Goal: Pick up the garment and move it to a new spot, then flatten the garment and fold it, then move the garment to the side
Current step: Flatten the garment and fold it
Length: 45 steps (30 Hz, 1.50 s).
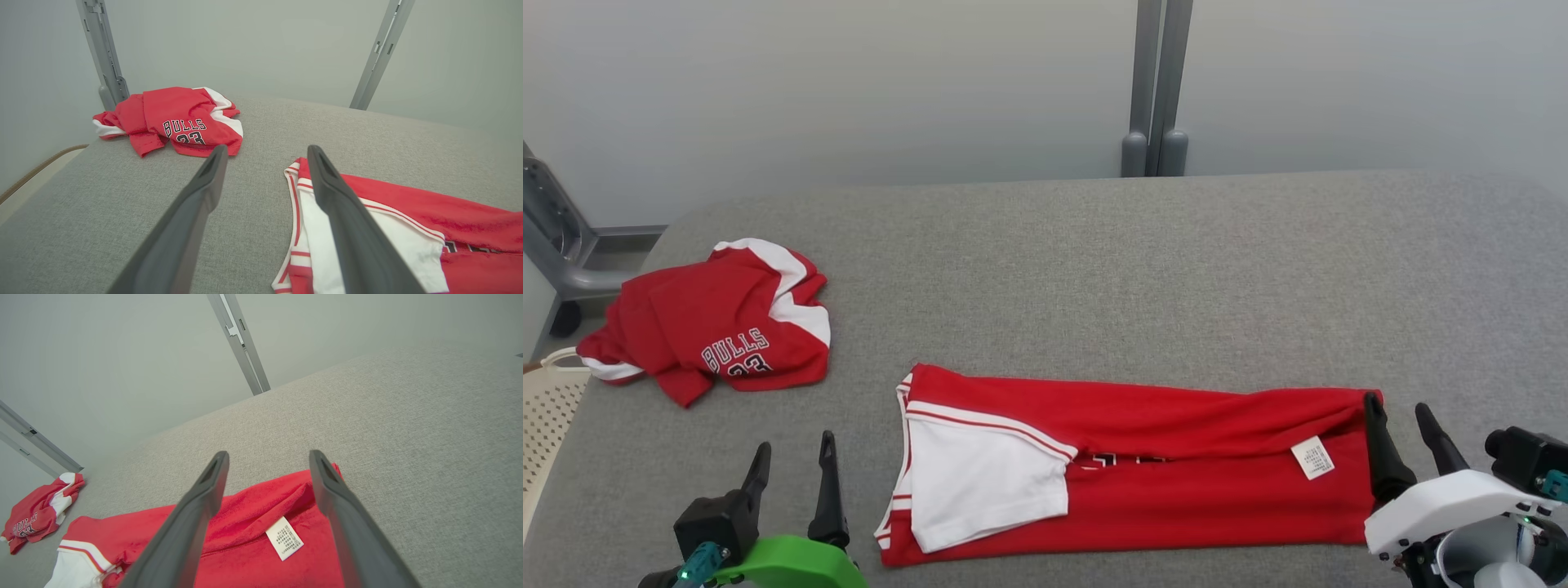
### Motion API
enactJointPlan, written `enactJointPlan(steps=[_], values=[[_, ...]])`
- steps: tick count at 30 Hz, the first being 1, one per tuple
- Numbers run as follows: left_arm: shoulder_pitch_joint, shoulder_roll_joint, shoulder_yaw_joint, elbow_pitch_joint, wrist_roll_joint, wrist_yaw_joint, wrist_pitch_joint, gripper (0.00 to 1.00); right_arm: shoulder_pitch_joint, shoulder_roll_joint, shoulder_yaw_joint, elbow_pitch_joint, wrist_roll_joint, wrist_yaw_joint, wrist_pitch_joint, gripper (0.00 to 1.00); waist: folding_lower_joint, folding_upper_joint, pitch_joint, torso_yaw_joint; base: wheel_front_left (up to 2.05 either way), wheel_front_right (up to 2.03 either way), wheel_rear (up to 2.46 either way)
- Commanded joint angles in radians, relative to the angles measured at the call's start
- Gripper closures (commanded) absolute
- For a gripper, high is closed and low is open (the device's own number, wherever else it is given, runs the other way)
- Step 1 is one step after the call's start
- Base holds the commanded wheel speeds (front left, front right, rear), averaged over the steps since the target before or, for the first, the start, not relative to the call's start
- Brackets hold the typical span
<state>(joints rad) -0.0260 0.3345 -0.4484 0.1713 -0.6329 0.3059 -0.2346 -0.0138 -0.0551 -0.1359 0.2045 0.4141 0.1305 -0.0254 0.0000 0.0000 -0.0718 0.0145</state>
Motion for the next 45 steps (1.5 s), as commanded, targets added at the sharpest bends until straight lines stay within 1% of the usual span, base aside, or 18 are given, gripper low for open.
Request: enactJointPlan(steps=[1, 5, 8, 11, 15, 24, 25, 26, 27, 31, 34, 41, 45], values=[[0.023, 0.001, 0.014, 0.014, -0.009, -0.011, -0.011, 0.00, 0.019, 0.001, 0.007, -0.007, -0.011, 0.000, -0.011, 0.00, 0.0000, 0.0000, -0.017, 0.004, 0.00, 0.00, 0.00], [0.035, -0.003, 0.045, 0.043, -0.016, -0.027, -0.023, 0.00, 0.046, 0.004, 0.043, -0.003, -0.002, 0.000, -0.015, 0.00, 0.0000, 0.0000, -0.033, 0.010, 0.00, 0.00, 0.00], [0.039, 0.010, 0.059, 0.063, -0.017, -0.037, -0.025, 0.00, 0.053, 0.004, 0.078, 0.007, 0.009, 0.000, -0.018, 0.00, 0.0000, 0.0000, -0.040, 0.018, 0.00, 0.00, 0.00], [0.034, 0.026, 0.048, 0.084, 0.000, -0.050, -0.024, 0.00, 0.052, 0.004, 0.107, 0.016, 0.006, 0.000, -0.021, 0.00, 0.0000, 0.0000, -0.045, 0.029, 0.00, 0.00, 0.00], [0.023, 0.035, 0.047, 0.101, -0.008, -0.065, -0.021, 0.00, 0.045, 0.004, 0.123, 0.028, -0.010, 0.000, -0.023, 0.00, 0.0000, 0.0000, -0.049, 0.048, 0.00, 0.00, 0.00], [0.020, 0.008, 0.086, 0.102, -0.036, -0.095, -0.029, 0.00, 0.045, 0.004, 0.122, 0.041, -0.031, 0.000, -0.028, 0.00, 0.0000, 0.0000, -0.044, 0.066, 0.00, 0.00, 0.00], [0.019, 0.007, 0.090, 0.101, -0.033, -0.109, -0.031, 0.00, 0.049, 0.004, 0.124, 0.042, -0.033, 0.000, -0.026, 0.00, 0.0000, 0.0000, -0.042, 0.065, 0.00, 0.00, 0.00], [0.019, 0.007, 0.090, 0.101, -0.033, -0.109, -0.031, 0.00, 0.049, 0.004, 0.124, 0.042, -0.033, 0.000, -0.026, 0.00, 0.0000, 0.0000, -0.042, 0.065, 0.00, 0.00, 0.00], [0.017, 0.011, 0.085, 0.100, -0.026, -0.119, -0.031, 0.00, 0.050, 0.004, 0.125, 0.041, -0.033, 0.000, -0.025, 0.00, 0.0000, 0.0000, -0.041, 0.065, 0.00, 0.00, 0.00], [0.002, 0.014, 0.076, 0.090, -0.028, -0.187, -0.030, 0.00, 0.052, 0.004, 0.126, 0.035, -0.034, 0.000, -0.023, 0.00, 0.0000, 0.0000, -0.033, 0.066, 0.00, 0.00, 0.00], [-0.003, 0.010, 0.087, 0.090, -0.034, -0.218, -0.031, 0.00, 0.053, 0.004, 0.131, 0.033, -0.027, 0.000, -0.023, 0.00, 0.0000, 0.0000, -0.029, 0.067, 0.00, 0.00, 0.00], [0.012, -0.006, 0.107, 0.092, -0.015, -0.246, -0.031, 0.00, 0.051, 0.004, 0.138, 0.042, -0.017, 0.000, -0.029, 0.00, 0.0000, 0.0000, -0.026, 0.071, 0.00, 0.00, 0.00], [0.022, -0.016, 0.112, 0.097, -0.009, -0.243, -0.031, 0.00, 0.048, 0.004, 0.137, 0.043, -0.017, 0.000, -0.030, 0.00, 0.0000, 0.0000, -0.026, 0.070, 0.00, 0.00, 0.00]])
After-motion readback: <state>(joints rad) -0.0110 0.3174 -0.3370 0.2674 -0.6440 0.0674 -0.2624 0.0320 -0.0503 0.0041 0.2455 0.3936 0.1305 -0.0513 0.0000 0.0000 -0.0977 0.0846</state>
